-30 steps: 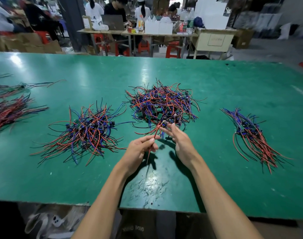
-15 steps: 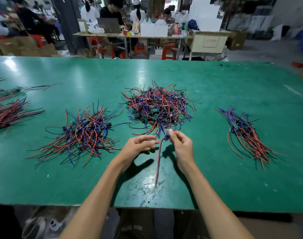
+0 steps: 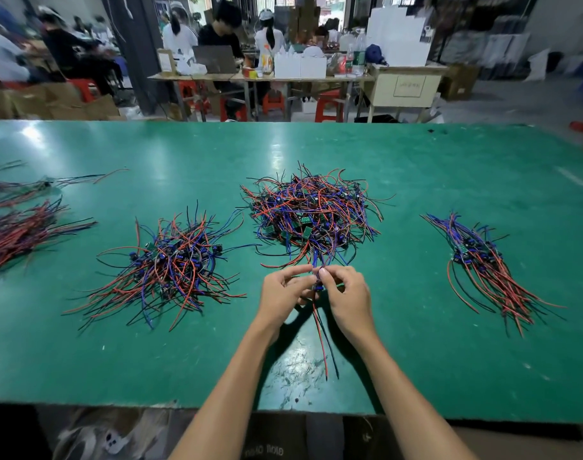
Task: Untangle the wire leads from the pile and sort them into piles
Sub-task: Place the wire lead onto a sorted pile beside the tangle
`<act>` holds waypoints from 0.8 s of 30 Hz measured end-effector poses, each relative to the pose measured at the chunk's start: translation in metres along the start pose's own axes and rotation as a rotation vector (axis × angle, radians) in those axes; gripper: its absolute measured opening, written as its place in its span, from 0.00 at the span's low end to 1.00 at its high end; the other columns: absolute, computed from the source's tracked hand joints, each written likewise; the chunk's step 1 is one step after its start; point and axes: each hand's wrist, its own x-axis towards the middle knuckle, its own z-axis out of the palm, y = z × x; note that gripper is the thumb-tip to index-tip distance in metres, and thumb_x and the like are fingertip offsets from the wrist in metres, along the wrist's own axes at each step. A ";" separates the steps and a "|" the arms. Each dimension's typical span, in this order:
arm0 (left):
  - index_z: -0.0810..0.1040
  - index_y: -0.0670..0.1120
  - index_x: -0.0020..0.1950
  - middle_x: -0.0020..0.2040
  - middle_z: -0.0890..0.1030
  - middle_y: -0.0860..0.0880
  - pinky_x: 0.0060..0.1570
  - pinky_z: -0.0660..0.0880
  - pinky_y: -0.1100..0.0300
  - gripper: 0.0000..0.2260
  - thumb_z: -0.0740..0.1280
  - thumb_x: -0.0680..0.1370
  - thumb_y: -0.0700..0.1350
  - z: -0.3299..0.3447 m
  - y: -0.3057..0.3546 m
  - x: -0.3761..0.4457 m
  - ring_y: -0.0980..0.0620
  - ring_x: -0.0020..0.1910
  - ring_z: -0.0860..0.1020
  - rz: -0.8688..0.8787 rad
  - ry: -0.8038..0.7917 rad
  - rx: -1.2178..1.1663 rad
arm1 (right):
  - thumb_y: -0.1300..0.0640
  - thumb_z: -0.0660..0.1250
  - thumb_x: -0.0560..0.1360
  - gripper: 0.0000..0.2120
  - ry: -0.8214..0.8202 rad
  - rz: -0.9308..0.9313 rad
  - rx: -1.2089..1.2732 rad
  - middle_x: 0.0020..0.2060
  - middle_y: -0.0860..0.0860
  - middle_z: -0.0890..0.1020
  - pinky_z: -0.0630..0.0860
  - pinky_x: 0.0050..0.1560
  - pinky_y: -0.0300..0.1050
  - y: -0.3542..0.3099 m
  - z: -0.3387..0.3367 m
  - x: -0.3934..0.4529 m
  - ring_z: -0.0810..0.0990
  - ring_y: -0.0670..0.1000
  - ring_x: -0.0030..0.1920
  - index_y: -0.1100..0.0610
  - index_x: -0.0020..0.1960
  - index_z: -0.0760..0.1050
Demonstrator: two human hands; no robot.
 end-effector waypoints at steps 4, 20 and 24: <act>0.83 0.37 0.58 0.43 0.86 0.42 0.33 0.75 0.67 0.11 0.73 0.77 0.38 0.000 -0.005 -0.001 0.55 0.32 0.81 0.034 0.013 0.049 | 0.51 0.69 0.79 0.05 -0.009 0.002 -0.082 0.43 0.47 0.82 0.72 0.53 0.46 0.000 0.000 -0.002 0.77 0.50 0.49 0.50 0.47 0.83; 0.87 0.42 0.46 0.36 0.86 0.48 0.31 0.74 0.67 0.03 0.76 0.75 0.41 0.005 -0.013 -0.001 0.57 0.31 0.80 0.057 0.075 0.203 | 0.48 0.69 0.79 0.07 0.035 0.036 -0.030 0.38 0.44 0.85 0.77 0.47 0.43 0.002 -0.002 -0.003 0.83 0.45 0.43 0.49 0.45 0.82; 0.86 0.39 0.47 0.34 0.85 0.49 0.29 0.73 0.68 0.04 0.75 0.76 0.38 0.002 -0.013 -0.002 0.58 0.29 0.79 0.051 0.053 0.166 | 0.50 0.74 0.76 0.05 0.085 0.112 0.053 0.36 0.43 0.85 0.78 0.46 0.38 0.000 -0.002 -0.002 0.82 0.39 0.39 0.50 0.44 0.82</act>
